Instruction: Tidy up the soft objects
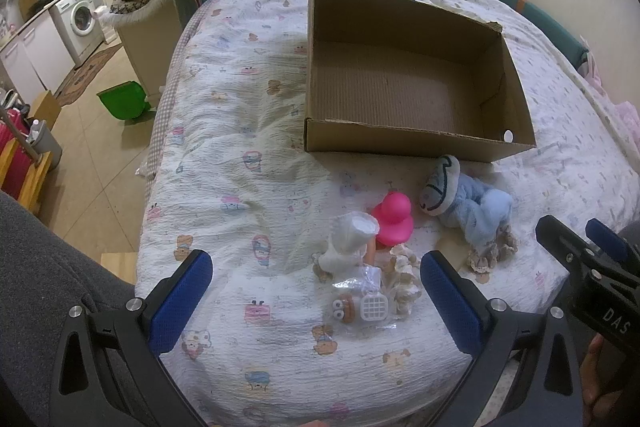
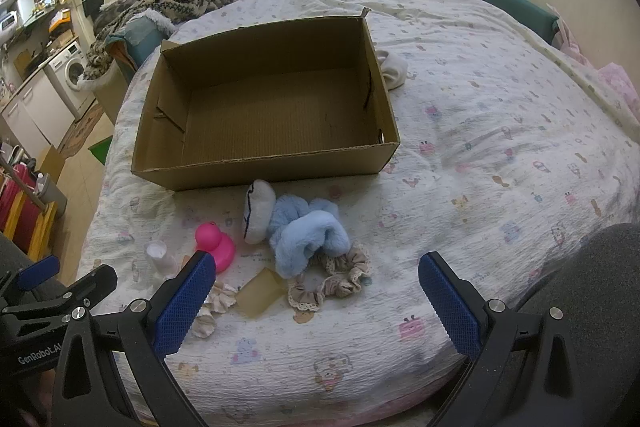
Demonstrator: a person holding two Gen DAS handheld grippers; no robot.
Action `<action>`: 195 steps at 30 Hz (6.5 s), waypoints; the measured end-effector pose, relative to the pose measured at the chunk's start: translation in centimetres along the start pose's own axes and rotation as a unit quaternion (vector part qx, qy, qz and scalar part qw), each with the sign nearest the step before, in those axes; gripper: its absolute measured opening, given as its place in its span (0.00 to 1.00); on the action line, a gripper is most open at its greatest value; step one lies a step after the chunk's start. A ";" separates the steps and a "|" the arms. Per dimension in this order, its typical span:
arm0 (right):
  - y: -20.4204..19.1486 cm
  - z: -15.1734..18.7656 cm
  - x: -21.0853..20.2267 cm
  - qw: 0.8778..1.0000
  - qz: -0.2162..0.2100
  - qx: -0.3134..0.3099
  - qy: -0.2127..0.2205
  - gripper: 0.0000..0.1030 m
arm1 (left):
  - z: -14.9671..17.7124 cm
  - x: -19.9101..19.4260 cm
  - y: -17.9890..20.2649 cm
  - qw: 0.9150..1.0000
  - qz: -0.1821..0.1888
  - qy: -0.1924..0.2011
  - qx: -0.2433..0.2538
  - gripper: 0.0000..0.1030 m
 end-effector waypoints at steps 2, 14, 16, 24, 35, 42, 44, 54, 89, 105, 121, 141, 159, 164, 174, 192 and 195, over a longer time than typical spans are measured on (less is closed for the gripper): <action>0.0 0.0 0.0 1.000 0.000 0.000 0.000 1.00 | 0.0 0.0 0.0 1.000 0.000 0.000 0.001 1.00; 0.5 -1.5 -0.8 1.000 -0.012 0.001 0.013 1.00 | 0.0 0.2 0.5 0.999 0.011 -0.033 0.006 1.00; 0.8 -2.3 -0.7 1.000 -0.020 -0.005 0.014 1.00 | -0.3 0.0 0.5 0.999 0.000 -0.034 0.009 1.00; 3.2 -4.6 1.7 0.999 -0.047 -0.014 -0.011 1.00 | -1.4 1.9 -1.4 0.993 -0.014 -0.108 -0.048 1.00; 4.9 -3.0 4.0 0.997 -0.053 0.044 -0.047 1.00 | 4.0 7.6 -0.5 0.969 -0.007 -0.236 -0.066 0.70; 5.0 -3.0 4.3 0.996 -0.051 0.042 -0.052 1.00 | 6.3 9.0 0.6 0.967 0.005 -0.251 -0.044 0.59; 4.8 -2.9 4.4 0.997 -0.050 0.038 -0.055 1.00 | 6.5 9.1 1.6 0.966 0.014 -0.256 -0.035 0.42; 4.8 -2.9 4.5 0.997 -0.047 0.036 -0.057 1.00 | 5.8 5.9 2.8 0.976 0.014 -0.217 0.005 0.27; -2.1 -2.5 8.5 0.972 -0.166 -0.094 -0.139 0.21 | -1.8 2.7 1.4 0.991 0.000 -0.133 0.002 0.27; 2.7 -9.7 0.8 0.981 -0.195 -0.002 0.013 0.21 | -7.6 1.0 3.7 0.997 0.012 -0.074 0.007 0.27; 3.1 -11.0 8.6 0.987 -0.157 0.017 -0.011 0.21 | -13.3 6.2 7.1 0.999 0.023 -0.007 0.039 0.27; 0.8 -9.7 10.9 0.992 -0.115 -0.047 -0.037 0.22 | -11.9 10.1 7.4 0.999 0.037 -0.014 0.030 0.27; 1.2 -10.7 10.1 0.995 -0.095 -0.040 -0.013 0.71 | -11.4 9.9 7.7 0.999 0.033 -0.011 0.038 0.41; 1.6 -10.9 9.9 0.995 -0.089 -0.039 -0.007 0.71 | -11.7 9.0 8.1 0.998 0.042 0.002 0.043 0.62; 2.2 -10.3 9.4 0.996 -0.091 -0.018 -0.011 0.71 | -12.0 7.3 7.7 0.998 0.048 0.012 0.037 0.68; 1.9 -6.7 6.1 0.994 -0.107 0.001 -0.020 0.77 | -9.2 3.2 3.5 0.999 0.040 0.007 0.022 0.68; 2.1 -5.9 6.1 0.993 -0.114 0.016 -0.032 0.86 | -8.4 2.7 2.7 0.999 0.037 0.001 0.016 0.68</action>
Point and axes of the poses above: each gripper's, at about its wrist camera, not at the fingertips, and x roughly the way its jaws point, y to its right, z to its underside, the point moved 9 cm from there along x, roughly the way its jaws point, and after that the axes turned 12 degrees about -x, right-handed, at the moved point
